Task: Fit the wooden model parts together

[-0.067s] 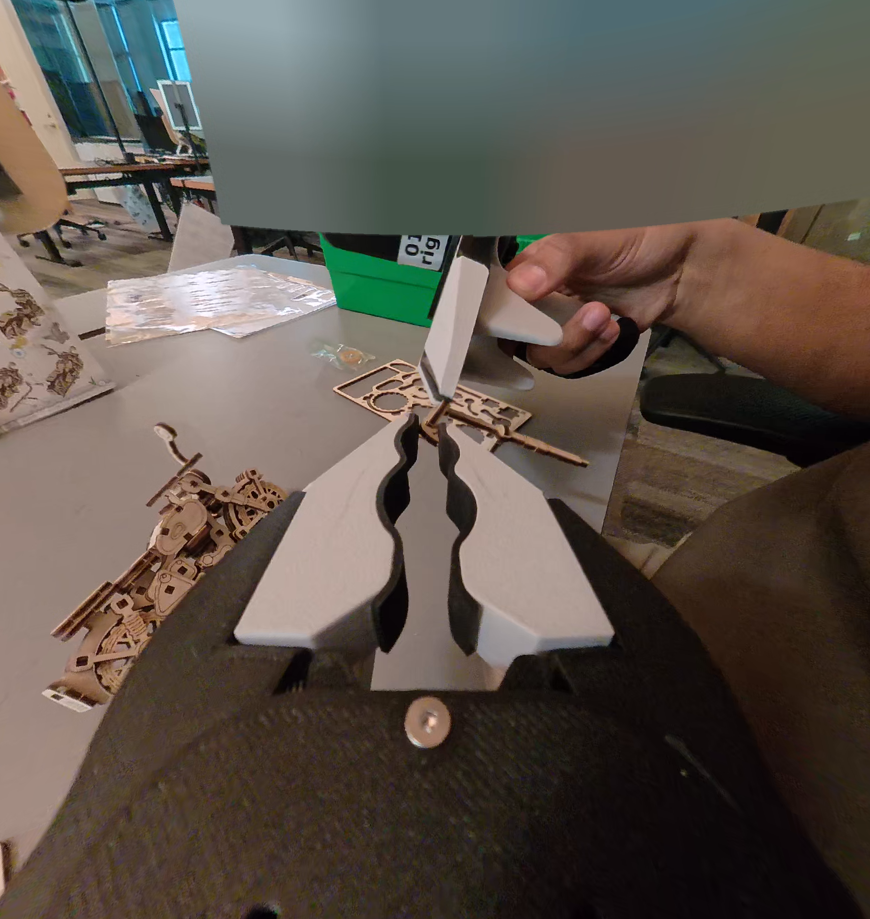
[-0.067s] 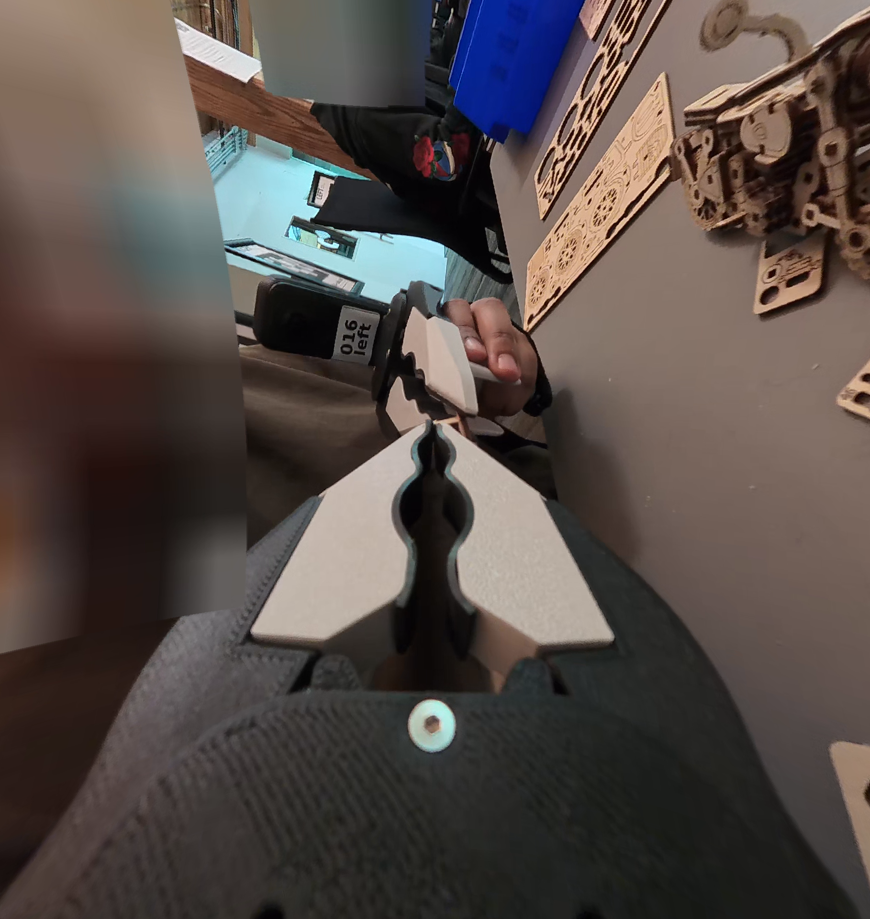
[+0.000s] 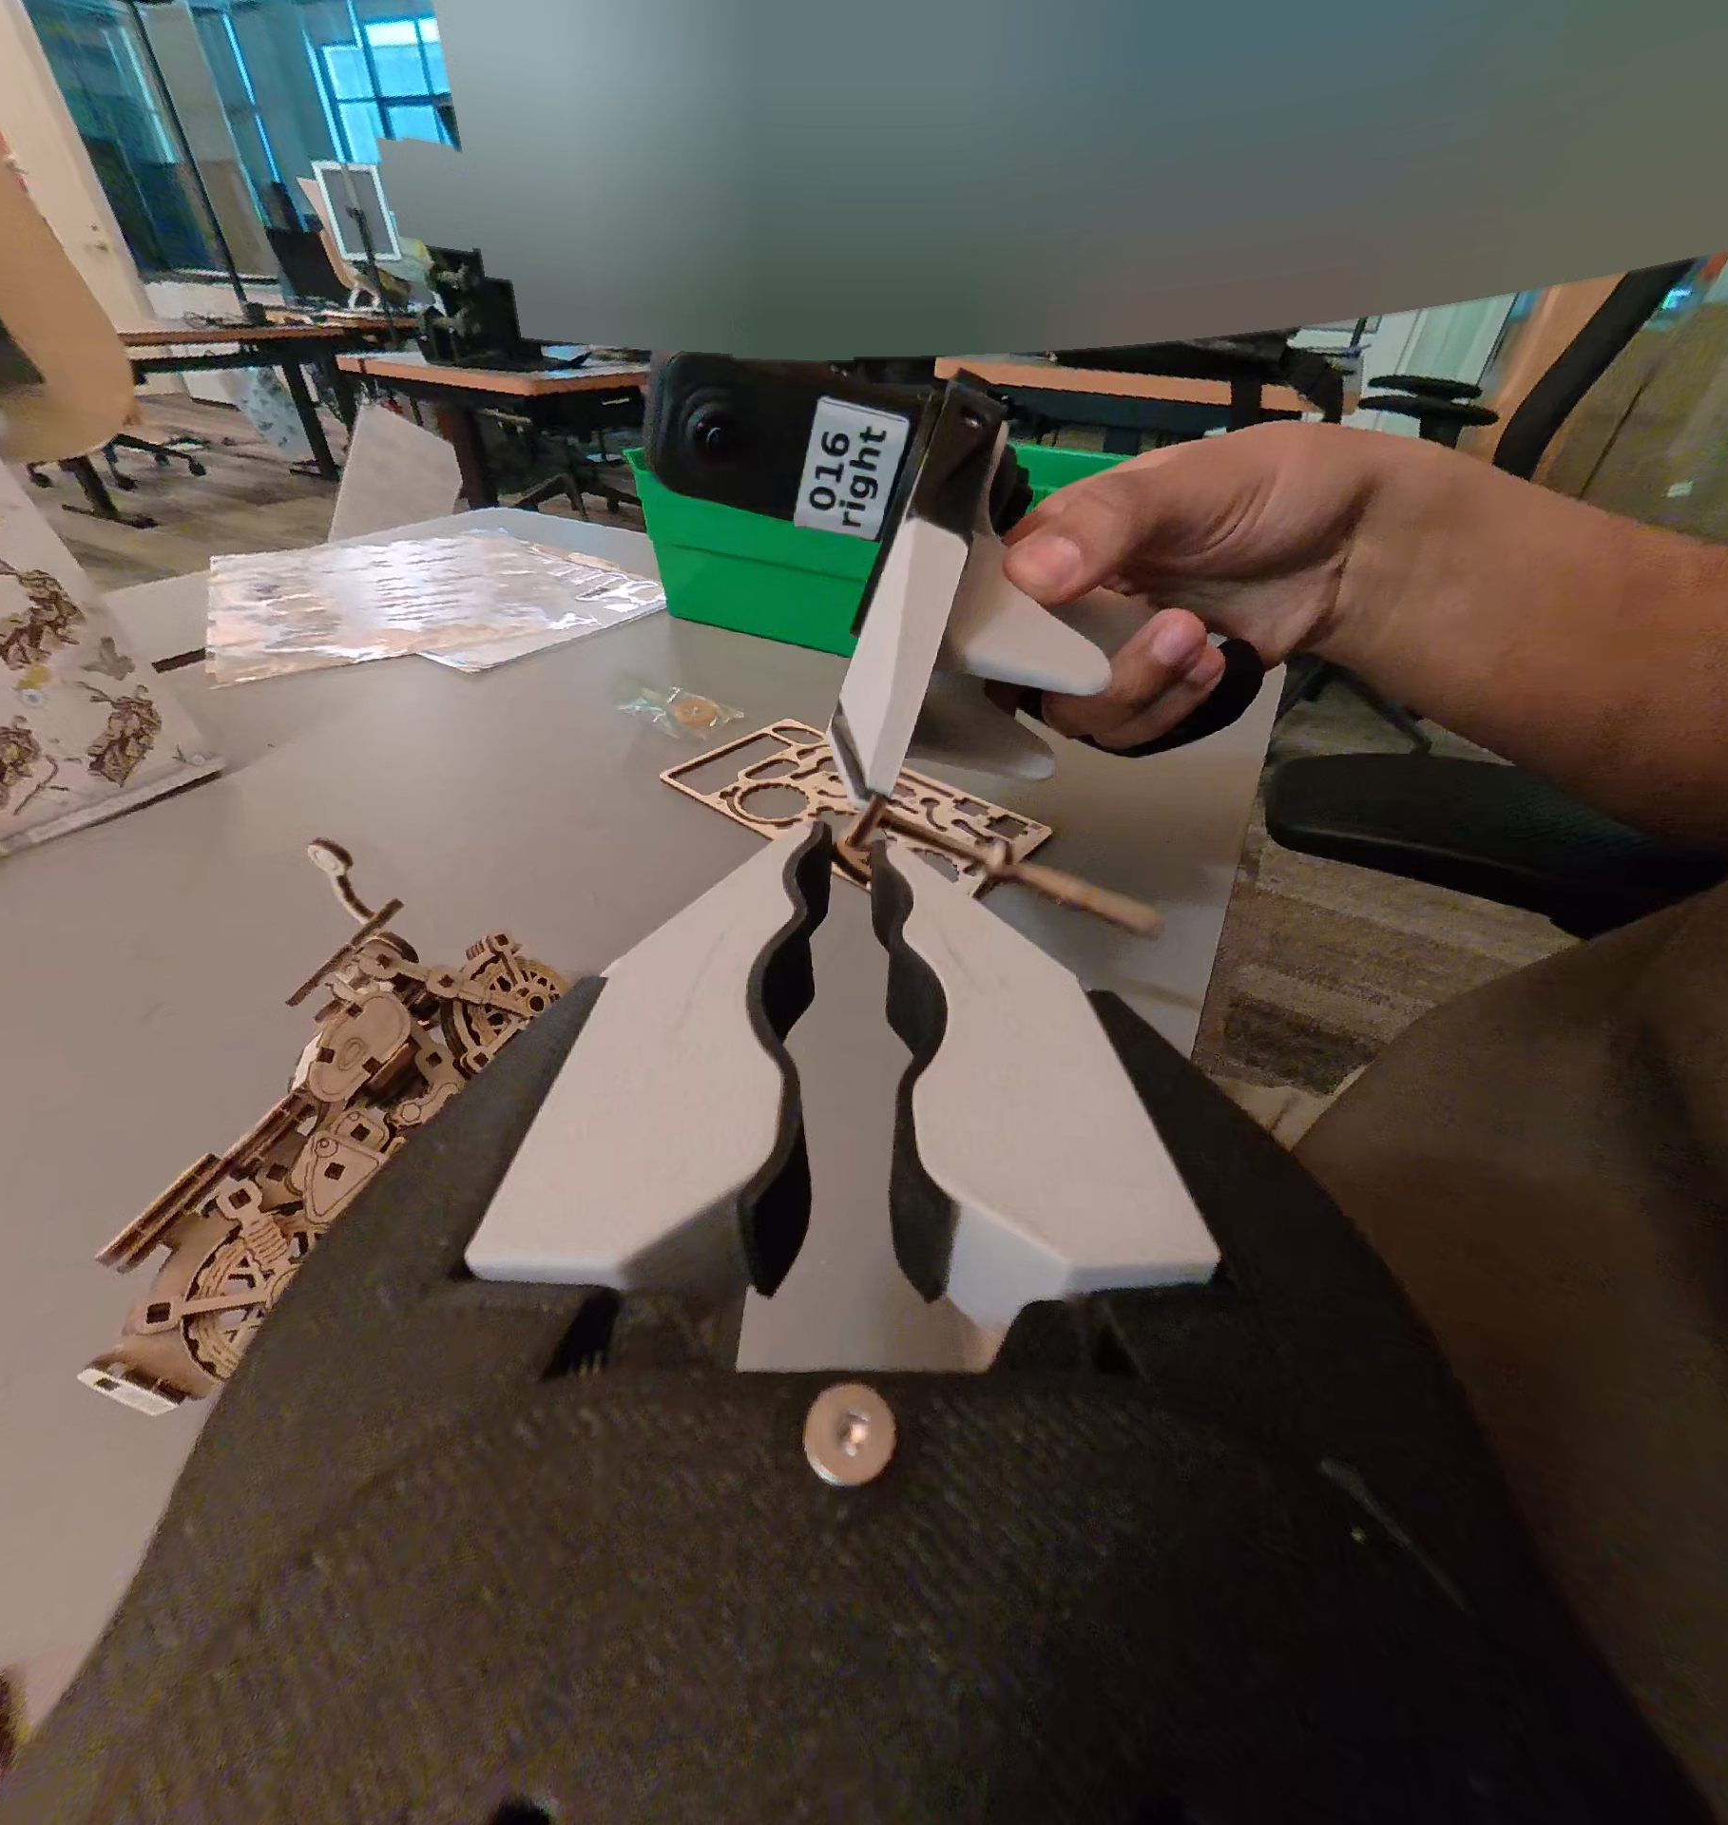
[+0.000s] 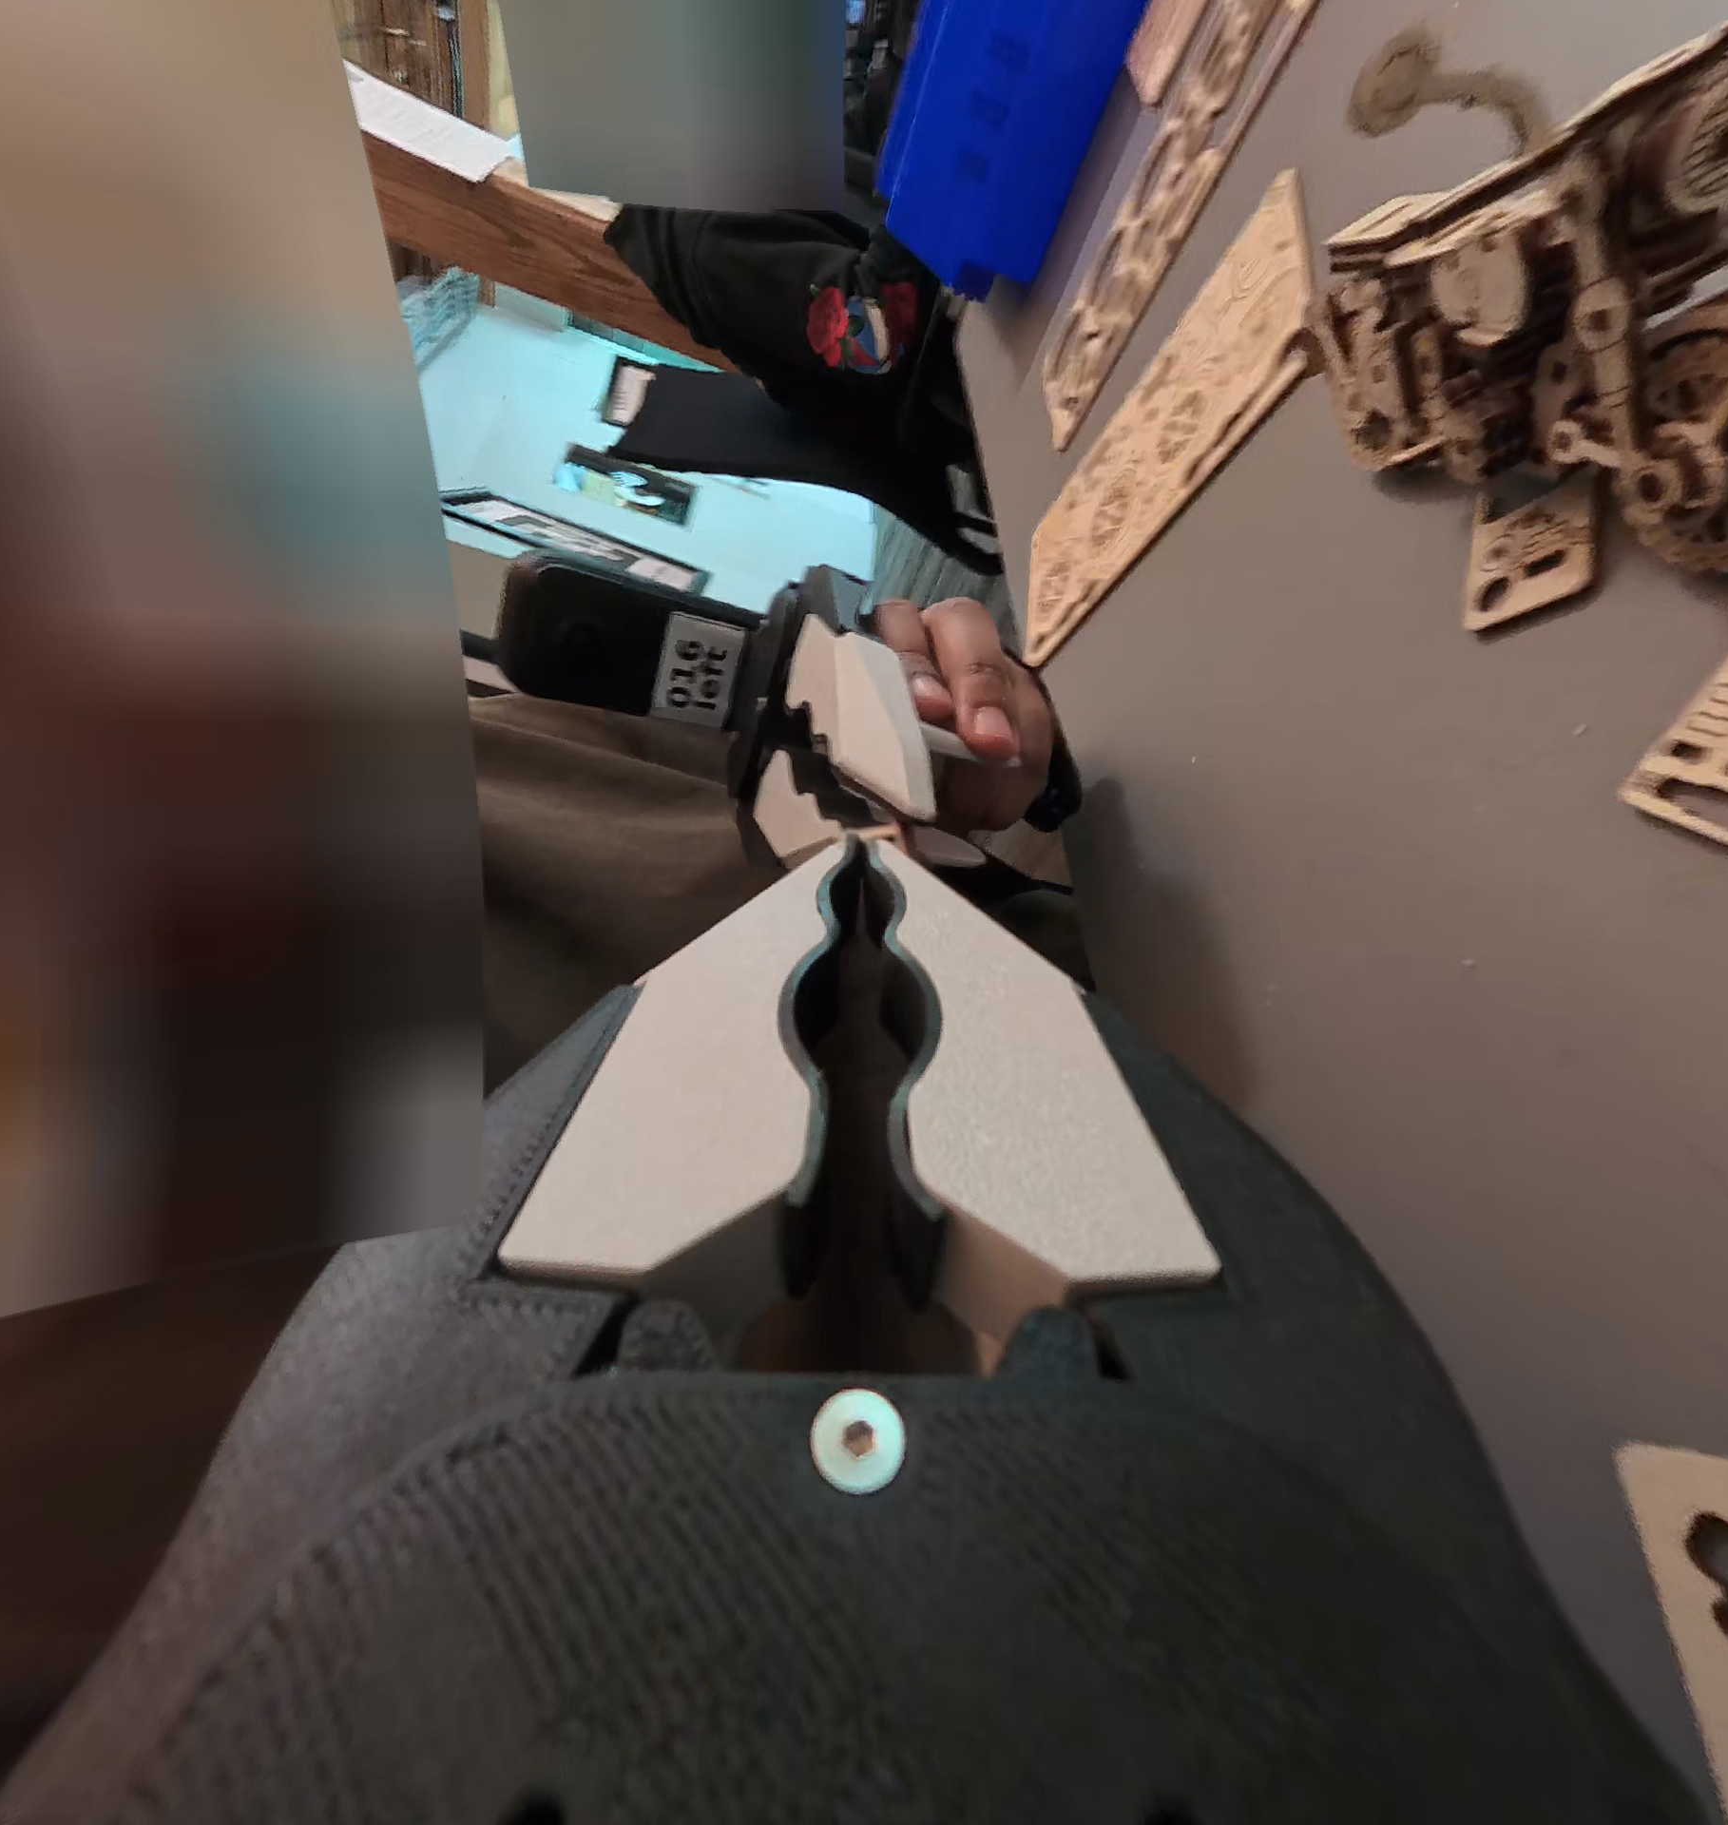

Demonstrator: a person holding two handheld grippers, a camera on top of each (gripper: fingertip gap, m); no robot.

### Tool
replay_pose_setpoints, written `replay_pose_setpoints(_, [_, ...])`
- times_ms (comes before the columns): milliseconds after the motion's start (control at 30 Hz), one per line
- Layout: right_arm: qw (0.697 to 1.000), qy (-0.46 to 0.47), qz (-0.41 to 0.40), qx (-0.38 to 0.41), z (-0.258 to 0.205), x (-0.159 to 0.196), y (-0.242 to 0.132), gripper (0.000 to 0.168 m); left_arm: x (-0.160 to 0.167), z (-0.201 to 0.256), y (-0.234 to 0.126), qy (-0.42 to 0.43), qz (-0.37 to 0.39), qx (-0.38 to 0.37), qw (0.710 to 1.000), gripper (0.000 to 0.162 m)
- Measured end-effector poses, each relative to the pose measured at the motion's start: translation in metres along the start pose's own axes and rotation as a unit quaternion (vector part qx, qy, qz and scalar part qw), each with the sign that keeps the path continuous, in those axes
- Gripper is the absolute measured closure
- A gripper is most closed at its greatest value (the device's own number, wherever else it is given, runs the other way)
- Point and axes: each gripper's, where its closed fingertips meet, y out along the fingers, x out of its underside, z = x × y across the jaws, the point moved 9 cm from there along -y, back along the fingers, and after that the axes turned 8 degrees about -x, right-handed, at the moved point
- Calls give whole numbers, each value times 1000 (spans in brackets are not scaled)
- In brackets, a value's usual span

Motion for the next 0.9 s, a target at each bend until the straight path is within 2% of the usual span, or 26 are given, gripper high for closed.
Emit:
replay_pose_setpoints(133, [1000, -8, -2, 21, -1, 0, -1, 168, 0, 0, 0, -1, -1, -1, 1000, 157])
replay_pose_setpoints(300, [1000, -21, 8, 5, -6, -2, -2, 168, 0, -1, 0, -10, -1, 1, 1000, 157])
replay_pose_setpoints(467, [998, -63, 20, 11, -10, -6, -3, 160, 0, -3, 0, -16, 0, 2, 1000, 157])
replay_pose_setpoints(600, [994, -92, 3, 64, -4, -5, -2, 152, 0, -3, 0, -16, 1, 3, 1000, 157])
replay_pose_setpoints(900, [994, -86, -25, 56, 0, -1, 4, 153, 0, 0, 0, -7, 6, 8, 1000, 157])
